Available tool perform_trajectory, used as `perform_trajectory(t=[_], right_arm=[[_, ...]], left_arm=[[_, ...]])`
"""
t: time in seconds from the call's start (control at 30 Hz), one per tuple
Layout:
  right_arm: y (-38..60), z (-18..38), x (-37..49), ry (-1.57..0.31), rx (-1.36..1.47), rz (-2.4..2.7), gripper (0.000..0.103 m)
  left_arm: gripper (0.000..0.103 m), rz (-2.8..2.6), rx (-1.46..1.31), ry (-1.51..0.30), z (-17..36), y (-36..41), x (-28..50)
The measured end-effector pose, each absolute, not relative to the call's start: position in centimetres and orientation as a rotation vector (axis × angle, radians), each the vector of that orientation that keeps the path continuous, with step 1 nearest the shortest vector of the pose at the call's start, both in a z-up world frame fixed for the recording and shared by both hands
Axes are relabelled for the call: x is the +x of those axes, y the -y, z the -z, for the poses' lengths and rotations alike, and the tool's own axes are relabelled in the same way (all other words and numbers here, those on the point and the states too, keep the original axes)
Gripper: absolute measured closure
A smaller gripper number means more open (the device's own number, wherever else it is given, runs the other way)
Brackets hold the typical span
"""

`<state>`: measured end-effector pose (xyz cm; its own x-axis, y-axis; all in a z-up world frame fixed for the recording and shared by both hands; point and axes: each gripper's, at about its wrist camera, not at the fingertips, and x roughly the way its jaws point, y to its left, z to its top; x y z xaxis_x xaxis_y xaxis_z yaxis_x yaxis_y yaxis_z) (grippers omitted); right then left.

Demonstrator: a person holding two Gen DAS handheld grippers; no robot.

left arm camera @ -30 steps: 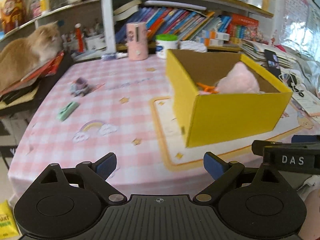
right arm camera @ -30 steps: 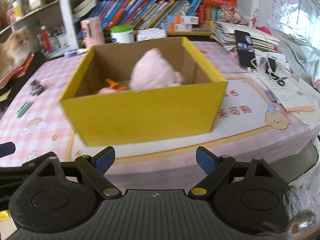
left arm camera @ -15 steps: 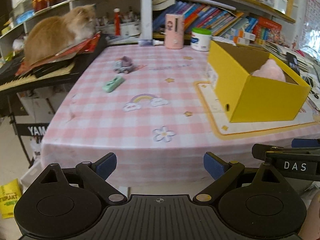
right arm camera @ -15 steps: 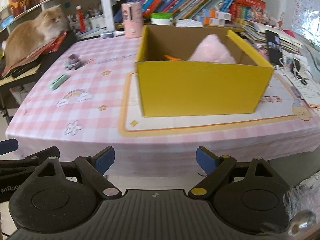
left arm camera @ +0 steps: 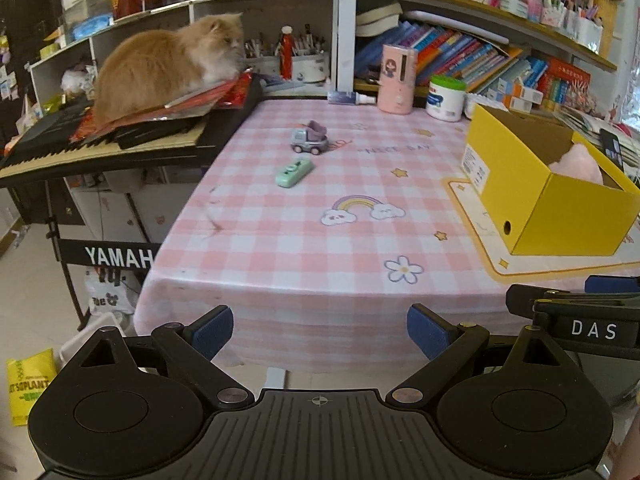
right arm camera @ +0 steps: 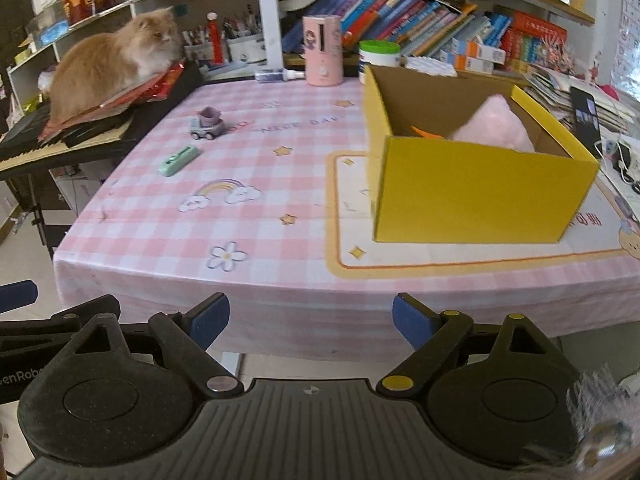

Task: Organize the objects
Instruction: 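Withdraw both tools from the box toward the toy car and green eraser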

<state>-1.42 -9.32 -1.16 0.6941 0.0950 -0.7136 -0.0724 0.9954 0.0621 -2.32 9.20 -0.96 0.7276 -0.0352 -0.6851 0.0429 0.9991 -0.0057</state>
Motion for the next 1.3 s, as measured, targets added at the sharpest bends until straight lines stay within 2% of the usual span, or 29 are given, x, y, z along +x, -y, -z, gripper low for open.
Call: perform_trajectory(t=[0.5, 1.03, 1.23, 1.3], right_arm=[[5.9, 0.6, -0.6, -0.782, -0.014, -0.141, 0.015], [4.0, 1.4, 5.5, -0.807, -0.048, -0.197, 0.016], [3.4, 1.5, 9.2, -0.811, -0.056, -0.243, 0.021], [3.3, 1.5, 10.5, -0.813, -0.057, -0.259, 0.025]], left_arm=[[0.007, 0.017, -0.033, -0.748, 1.1, -12.0, -1.9], [0.008, -0.027, -0.070, -0.764, 2.0, -13.0, 3.8], [0.010, -0.049, -0.083, -0.775, 2.4, -13.0, 6.8], [0.010, -0.058, -0.084, -0.778, 2.5, -12.8, 7.8]])
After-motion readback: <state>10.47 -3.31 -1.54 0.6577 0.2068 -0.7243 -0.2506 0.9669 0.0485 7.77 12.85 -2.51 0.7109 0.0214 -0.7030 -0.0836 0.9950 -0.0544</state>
